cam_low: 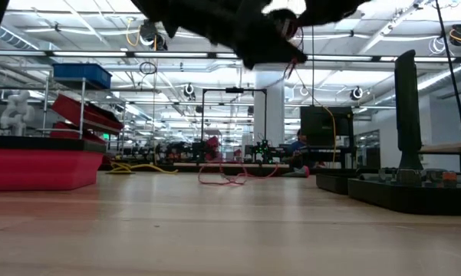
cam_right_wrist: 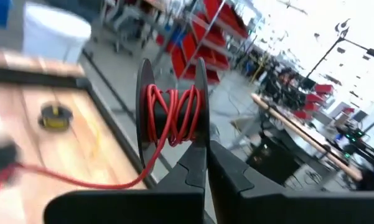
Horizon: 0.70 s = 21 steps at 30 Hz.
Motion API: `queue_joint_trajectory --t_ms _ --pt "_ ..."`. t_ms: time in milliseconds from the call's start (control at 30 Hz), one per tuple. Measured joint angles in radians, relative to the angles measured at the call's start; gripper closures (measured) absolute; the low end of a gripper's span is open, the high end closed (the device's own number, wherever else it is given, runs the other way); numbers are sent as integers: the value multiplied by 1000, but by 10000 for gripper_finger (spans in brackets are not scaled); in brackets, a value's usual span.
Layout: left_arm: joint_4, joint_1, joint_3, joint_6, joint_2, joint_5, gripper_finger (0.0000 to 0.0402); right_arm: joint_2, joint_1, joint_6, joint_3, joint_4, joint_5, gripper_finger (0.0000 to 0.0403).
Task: Coil cords
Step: Uncoil the red wire from the spool
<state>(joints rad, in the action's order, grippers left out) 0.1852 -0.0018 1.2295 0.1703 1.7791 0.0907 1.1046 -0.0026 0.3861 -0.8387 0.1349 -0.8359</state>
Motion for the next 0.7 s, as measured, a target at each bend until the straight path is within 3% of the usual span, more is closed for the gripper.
queue_joint_trajectory --t_ms 167,533,700 --pt "-56 -20 16 33 -81 -49 402 22 -11 -62 0 -151 0 403" --pt "-345 3 16 107 -269 -474 402 -11 38 -196 1 -415 3 403" --pt "-478 54 15 83 -267 -553 401 -52 95 -227 1 -432 1 403"
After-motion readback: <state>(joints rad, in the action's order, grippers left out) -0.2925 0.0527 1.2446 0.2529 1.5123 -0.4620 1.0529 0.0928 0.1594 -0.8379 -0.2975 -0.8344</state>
